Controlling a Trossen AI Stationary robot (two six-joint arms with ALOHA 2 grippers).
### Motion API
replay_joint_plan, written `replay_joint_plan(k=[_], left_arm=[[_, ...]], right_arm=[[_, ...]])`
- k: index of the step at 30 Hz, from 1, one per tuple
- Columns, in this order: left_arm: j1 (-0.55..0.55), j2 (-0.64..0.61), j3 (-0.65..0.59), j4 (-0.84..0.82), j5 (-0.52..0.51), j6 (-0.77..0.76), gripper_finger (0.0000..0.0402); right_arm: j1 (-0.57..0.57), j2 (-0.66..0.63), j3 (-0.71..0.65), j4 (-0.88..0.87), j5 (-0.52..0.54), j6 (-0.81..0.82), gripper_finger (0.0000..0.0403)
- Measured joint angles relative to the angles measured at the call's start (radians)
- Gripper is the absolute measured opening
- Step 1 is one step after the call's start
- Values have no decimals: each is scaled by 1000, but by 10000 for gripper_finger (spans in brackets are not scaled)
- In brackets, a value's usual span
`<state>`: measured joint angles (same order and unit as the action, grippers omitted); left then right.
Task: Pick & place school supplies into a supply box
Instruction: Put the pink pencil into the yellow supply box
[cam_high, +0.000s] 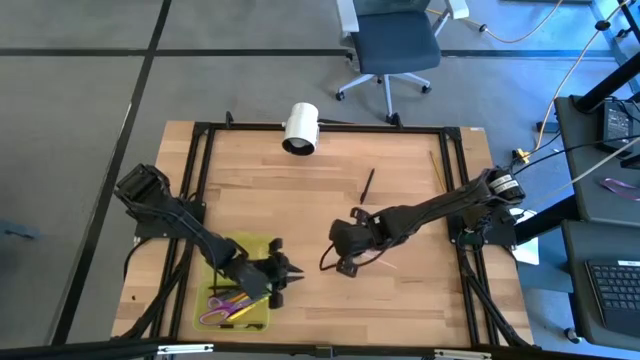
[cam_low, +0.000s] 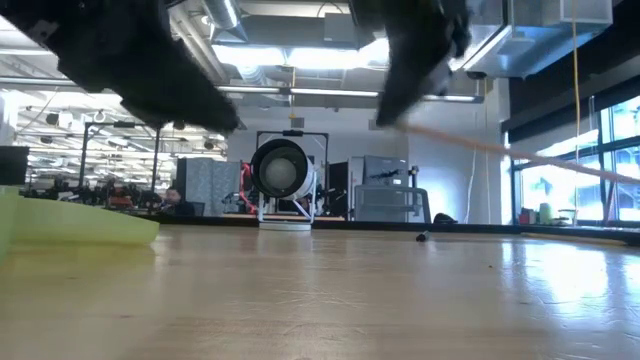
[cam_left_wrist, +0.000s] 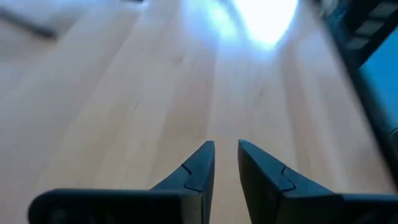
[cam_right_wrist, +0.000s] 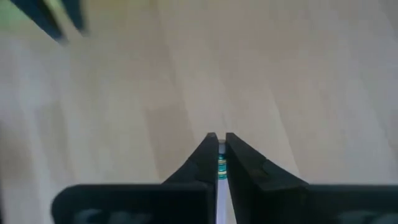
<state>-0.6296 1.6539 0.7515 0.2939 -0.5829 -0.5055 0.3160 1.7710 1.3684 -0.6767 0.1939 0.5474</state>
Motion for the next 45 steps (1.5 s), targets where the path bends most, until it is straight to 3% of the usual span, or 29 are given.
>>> replay_joint_plan(k=[4,8,12,16,22,28,34,45], left_arm=[[9,0,-118,361,15,192,63],[18,0,-175,569,53,342,63],[32,0,-177,605,60,385,68],[45,0,-177,601,90,358,84],[49,0,-177,601,109,353,154],[54,0,-177,619,107,319,199],[90,0,-177,742,88,399,202],[141,0,-176,938,273,546,170]], right_arm=[[29,0,90,31,59,-71,23],[74,0,179,72,174,-154,23],[116,0,242,219,264,-293,23],[147,0,265,419,269,-456,23],[174,0,267,619,257,-606,23],[174,0,267,683,217,-635,23],[174,0,267,707,196,-638,23],[172,0,266,717,197,-632,23]])
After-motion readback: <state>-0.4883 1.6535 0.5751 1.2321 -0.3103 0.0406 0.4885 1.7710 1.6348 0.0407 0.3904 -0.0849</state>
